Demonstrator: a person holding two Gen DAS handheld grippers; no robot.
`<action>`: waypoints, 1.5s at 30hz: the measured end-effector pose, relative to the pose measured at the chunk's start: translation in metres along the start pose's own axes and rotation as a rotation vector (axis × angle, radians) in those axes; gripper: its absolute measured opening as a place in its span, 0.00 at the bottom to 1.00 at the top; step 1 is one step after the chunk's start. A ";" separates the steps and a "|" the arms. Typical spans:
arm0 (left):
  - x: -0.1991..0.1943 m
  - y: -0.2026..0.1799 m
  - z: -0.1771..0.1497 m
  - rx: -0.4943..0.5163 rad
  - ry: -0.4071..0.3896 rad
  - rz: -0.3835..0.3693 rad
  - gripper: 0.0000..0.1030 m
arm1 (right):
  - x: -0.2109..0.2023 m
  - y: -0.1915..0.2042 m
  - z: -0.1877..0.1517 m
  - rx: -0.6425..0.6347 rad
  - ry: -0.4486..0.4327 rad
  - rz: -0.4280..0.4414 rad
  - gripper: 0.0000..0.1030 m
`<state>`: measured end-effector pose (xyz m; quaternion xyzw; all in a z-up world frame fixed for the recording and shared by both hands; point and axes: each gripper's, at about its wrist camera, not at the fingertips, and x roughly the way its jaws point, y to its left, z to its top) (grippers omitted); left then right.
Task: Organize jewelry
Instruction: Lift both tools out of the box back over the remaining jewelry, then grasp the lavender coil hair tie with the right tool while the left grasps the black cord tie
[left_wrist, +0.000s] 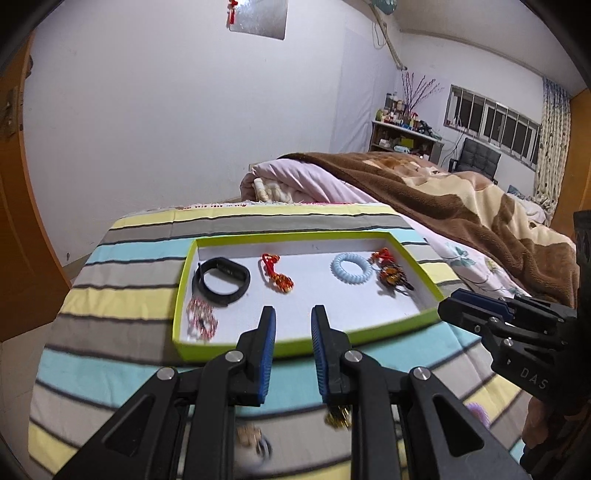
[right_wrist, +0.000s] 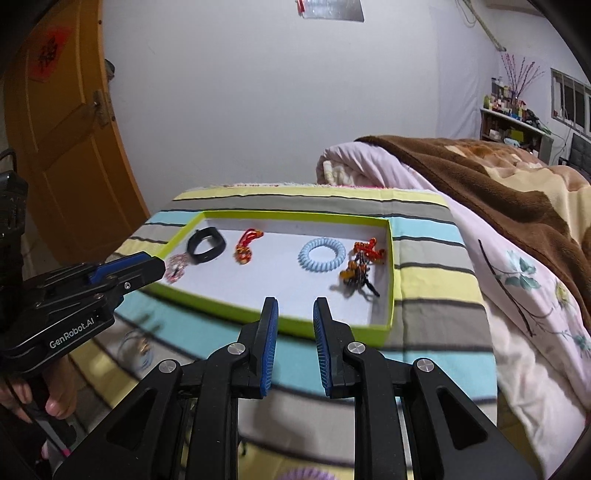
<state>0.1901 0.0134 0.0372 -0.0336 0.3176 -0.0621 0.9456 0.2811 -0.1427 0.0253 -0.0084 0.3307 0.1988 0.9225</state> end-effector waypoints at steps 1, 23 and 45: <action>-0.005 -0.001 -0.003 -0.004 -0.005 0.002 0.20 | -0.007 0.003 -0.004 -0.005 -0.009 -0.002 0.19; -0.089 -0.004 -0.078 -0.014 -0.043 0.031 0.20 | -0.086 0.023 -0.072 -0.020 -0.039 0.023 0.19; -0.095 -0.003 -0.103 -0.047 -0.011 0.015 0.21 | -0.087 0.014 -0.091 0.003 0.011 0.027 0.19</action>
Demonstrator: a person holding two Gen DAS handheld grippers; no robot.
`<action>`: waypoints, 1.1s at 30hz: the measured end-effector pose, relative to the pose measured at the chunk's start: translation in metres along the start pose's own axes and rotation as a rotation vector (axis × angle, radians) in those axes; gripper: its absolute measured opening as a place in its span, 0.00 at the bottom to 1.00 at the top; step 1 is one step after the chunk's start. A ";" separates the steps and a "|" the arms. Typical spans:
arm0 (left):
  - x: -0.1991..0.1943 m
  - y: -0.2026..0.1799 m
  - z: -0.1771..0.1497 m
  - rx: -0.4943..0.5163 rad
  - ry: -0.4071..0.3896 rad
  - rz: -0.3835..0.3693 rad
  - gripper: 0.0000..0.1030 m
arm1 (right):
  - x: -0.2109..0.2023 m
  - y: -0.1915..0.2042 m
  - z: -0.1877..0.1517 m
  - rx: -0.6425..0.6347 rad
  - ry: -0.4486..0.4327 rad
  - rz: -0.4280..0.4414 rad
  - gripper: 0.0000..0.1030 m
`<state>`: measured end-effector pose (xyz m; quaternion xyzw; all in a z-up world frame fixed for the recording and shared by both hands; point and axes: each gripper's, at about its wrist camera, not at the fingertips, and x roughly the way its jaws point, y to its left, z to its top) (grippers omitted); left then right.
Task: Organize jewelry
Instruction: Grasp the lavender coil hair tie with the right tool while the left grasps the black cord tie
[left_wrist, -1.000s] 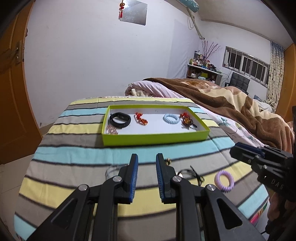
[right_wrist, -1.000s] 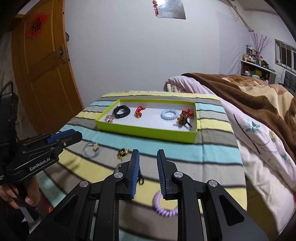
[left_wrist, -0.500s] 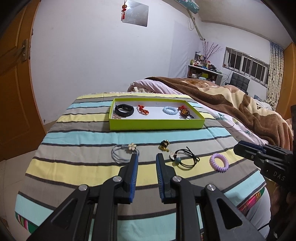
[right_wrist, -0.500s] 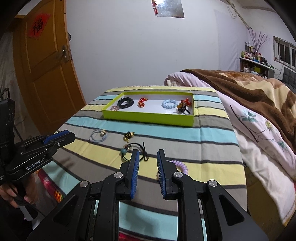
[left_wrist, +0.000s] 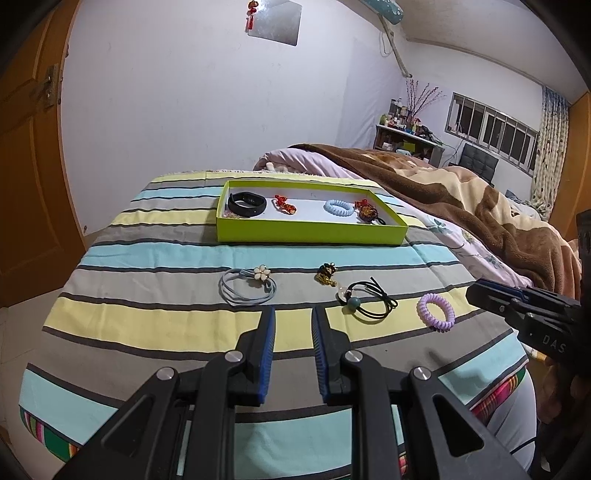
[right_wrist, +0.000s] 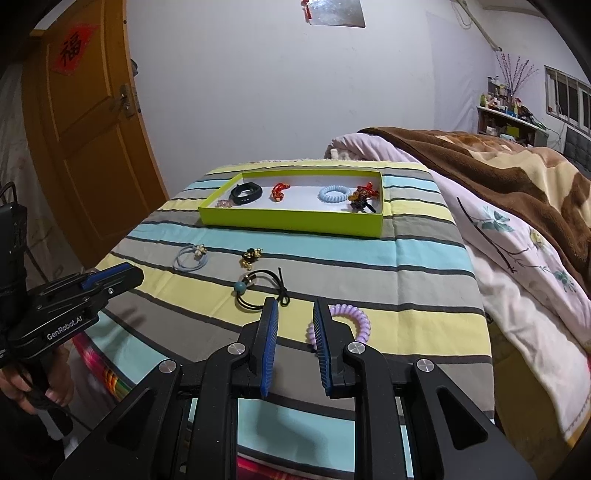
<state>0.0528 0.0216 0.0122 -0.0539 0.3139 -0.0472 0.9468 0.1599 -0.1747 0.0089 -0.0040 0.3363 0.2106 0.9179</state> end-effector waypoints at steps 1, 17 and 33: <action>0.001 0.000 0.000 0.001 0.001 -0.002 0.22 | 0.000 -0.001 -0.001 0.003 0.003 -0.001 0.19; 0.021 -0.018 0.002 0.026 0.039 -0.038 0.28 | 0.019 -0.027 -0.009 0.047 0.050 -0.055 0.20; 0.070 -0.048 0.008 0.046 0.142 -0.098 0.29 | 0.049 -0.045 -0.013 0.059 0.130 -0.093 0.19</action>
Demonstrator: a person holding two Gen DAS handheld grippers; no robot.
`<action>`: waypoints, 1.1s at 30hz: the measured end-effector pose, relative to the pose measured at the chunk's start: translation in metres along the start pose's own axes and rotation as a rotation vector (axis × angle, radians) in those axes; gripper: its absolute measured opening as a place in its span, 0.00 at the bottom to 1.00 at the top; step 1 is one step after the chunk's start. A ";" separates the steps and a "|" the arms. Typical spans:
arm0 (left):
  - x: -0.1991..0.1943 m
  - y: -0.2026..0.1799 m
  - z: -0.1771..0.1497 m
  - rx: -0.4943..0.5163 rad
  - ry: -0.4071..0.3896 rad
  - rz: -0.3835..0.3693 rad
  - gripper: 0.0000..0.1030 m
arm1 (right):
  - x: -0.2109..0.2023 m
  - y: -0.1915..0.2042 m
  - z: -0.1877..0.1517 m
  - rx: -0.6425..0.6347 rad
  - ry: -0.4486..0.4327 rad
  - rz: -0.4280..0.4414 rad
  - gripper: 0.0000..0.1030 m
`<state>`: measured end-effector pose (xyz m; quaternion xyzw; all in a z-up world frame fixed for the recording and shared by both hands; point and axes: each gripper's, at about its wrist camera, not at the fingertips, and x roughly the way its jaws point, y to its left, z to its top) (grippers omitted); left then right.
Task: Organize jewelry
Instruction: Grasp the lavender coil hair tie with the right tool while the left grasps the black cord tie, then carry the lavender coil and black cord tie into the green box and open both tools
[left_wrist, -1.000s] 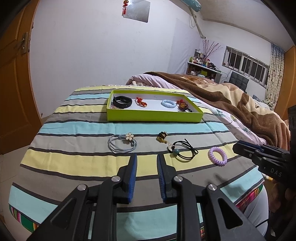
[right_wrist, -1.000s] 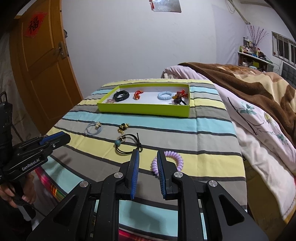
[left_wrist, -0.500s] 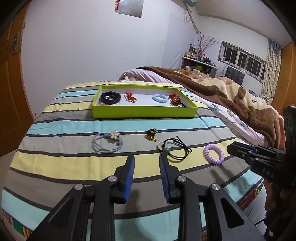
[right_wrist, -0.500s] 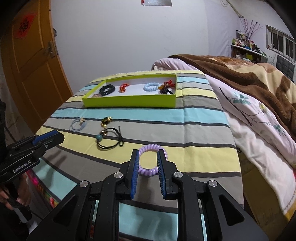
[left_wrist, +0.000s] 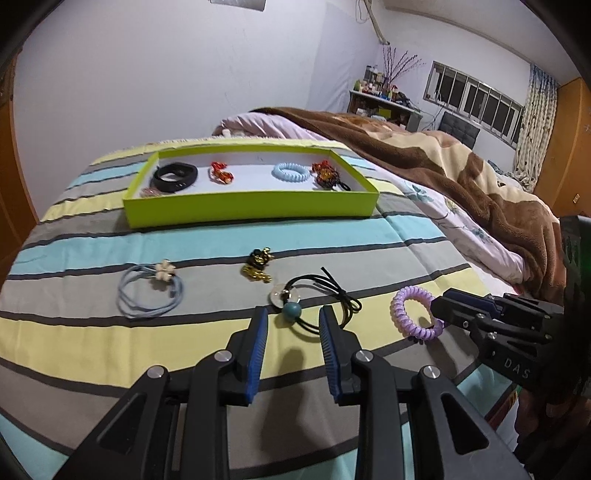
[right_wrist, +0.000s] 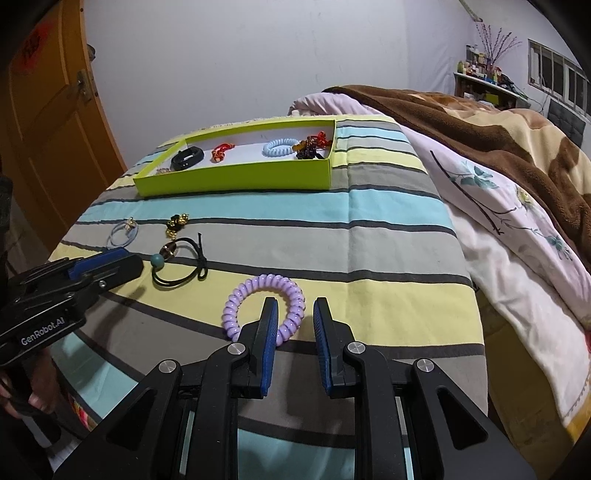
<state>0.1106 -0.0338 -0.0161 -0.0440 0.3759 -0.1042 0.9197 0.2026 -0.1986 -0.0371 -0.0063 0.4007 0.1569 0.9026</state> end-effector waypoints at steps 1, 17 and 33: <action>0.003 -0.001 0.001 -0.002 0.008 0.001 0.29 | 0.001 0.000 0.000 0.000 0.004 0.000 0.19; 0.024 -0.006 0.003 0.010 0.075 0.096 0.14 | 0.009 0.011 0.001 -0.084 0.028 -0.034 0.18; -0.004 -0.003 -0.002 0.027 0.009 0.070 0.13 | -0.014 0.010 0.004 -0.037 -0.041 0.000 0.09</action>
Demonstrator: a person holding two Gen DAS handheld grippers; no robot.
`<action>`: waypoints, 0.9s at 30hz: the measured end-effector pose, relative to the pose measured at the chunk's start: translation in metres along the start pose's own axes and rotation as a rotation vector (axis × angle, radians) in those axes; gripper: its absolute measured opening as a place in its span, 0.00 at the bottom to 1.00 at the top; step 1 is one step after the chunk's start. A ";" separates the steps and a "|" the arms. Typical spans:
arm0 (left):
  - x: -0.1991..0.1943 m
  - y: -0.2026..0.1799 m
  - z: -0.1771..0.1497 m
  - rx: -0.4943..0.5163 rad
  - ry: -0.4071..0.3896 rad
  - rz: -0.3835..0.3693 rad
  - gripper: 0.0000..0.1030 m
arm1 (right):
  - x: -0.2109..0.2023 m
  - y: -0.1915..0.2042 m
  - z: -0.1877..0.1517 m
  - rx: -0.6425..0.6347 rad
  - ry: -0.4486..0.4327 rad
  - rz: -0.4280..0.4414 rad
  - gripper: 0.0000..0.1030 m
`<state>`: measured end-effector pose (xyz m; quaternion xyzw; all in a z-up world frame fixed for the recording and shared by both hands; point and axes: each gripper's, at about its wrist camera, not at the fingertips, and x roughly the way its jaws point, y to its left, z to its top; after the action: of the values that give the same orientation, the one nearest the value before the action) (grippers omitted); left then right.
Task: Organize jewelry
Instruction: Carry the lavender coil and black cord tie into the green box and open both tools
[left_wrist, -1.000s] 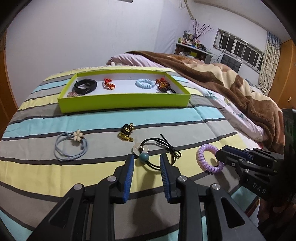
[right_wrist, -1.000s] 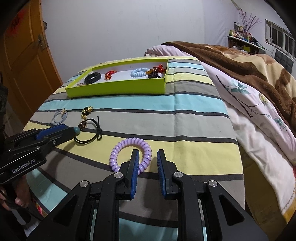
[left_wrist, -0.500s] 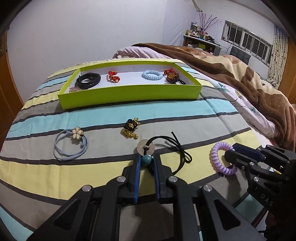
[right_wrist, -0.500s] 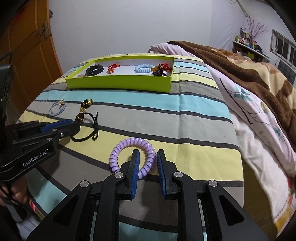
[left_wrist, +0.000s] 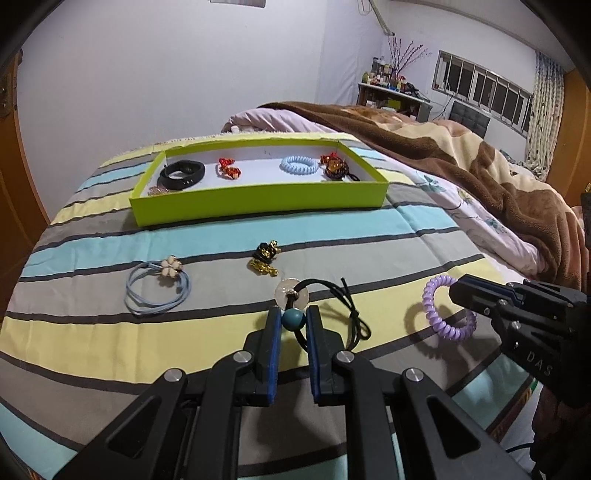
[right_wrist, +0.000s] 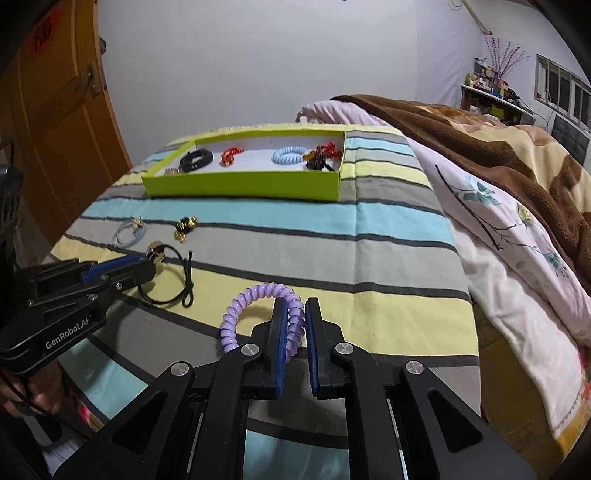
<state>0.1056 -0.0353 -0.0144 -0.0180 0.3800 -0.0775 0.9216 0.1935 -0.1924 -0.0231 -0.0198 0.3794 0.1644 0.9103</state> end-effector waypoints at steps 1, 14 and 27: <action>-0.003 0.000 0.000 0.000 -0.006 0.000 0.13 | -0.002 0.000 0.001 0.002 -0.005 0.001 0.09; -0.033 0.014 0.004 -0.022 -0.089 0.008 0.13 | -0.018 0.011 0.016 0.000 -0.055 0.017 0.09; -0.044 0.031 0.020 -0.026 -0.155 0.036 0.13 | -0.013 0.032 0.041 -0.030 -0.091 0.027 0.09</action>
<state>0.0925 0.0019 0.0275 -0.0288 0.3086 -0.0542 0.9492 0.2029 -0.1595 0.0176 -0.0209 0.3351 0.1831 0.9240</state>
